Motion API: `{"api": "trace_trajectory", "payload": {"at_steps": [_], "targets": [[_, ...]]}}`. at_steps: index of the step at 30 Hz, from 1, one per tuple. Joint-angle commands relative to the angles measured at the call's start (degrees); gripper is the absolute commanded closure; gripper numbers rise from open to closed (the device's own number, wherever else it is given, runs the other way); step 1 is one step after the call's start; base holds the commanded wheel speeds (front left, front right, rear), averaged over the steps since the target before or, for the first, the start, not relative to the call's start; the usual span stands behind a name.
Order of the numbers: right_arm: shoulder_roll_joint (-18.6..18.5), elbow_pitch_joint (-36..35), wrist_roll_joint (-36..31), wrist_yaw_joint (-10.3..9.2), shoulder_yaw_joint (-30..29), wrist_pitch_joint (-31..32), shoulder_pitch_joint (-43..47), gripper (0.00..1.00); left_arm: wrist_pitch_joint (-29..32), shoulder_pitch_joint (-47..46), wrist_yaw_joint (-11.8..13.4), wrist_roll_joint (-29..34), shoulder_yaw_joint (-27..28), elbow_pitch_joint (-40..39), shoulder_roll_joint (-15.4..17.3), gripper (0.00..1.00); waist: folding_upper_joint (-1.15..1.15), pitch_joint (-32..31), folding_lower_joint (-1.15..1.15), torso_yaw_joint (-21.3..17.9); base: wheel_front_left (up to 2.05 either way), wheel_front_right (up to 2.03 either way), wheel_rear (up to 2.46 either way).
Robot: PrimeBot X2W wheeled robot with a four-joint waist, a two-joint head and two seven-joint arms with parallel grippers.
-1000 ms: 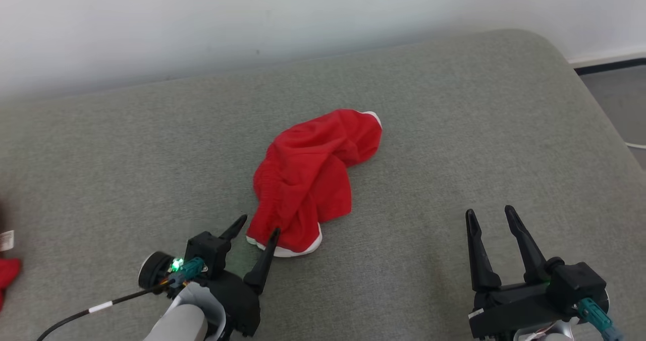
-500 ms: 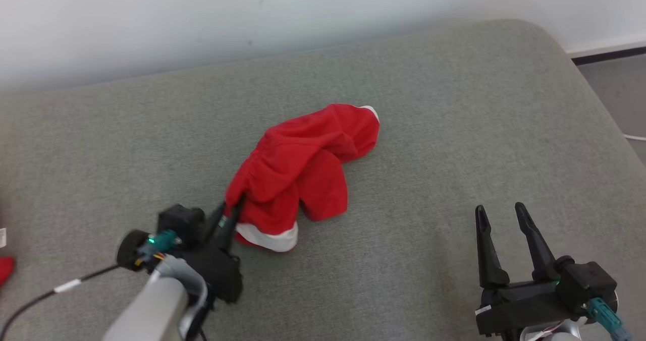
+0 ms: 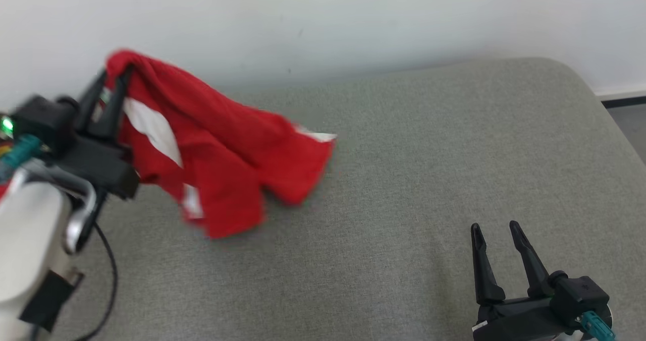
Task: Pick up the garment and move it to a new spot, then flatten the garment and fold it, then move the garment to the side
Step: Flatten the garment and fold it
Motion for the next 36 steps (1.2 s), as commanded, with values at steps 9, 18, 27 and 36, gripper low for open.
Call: {"api": "trace_trajectory", "payload": {"at_steps": [9,18,27,36], "targets": [[0.2,0.0,1.1,-0.13,0.4,0.0,0.9,0.00,7.2,-0.9,1.4,-0.5,-0.1,-12.9,3.1,1.00,0.00,-1.4,0.00,0.1,0.00,0.00,0.00],[0.3,-0.1,0.6,-0.13,0.7,0.0,-1.3,0.00,5.6,8.5,1.5,-2.0,-8.6,-8.8,-7.7,1.00,0.00,1.6,0.00,-3.3,0.00,0.00,0.00],[-0.1,0.1,0.4,-0.13,0.6,0.0,-2.7,0.00,1.1,9.2,-0.6,-0.9,-20.3,5.3,-20.2,1.00,0.00,3.9,0.00,-5.4,0.00,0.00,0.00],[0.0,0.6,0.1,-0.13,0.5,0.0,-3.0,0.00,-1.1,6.7,-1.0,-2.6,-28.1,13.6,-24.4,0.00,0.00,3.5,0.00,-5.3,0.00,0.00,0.00]]}}
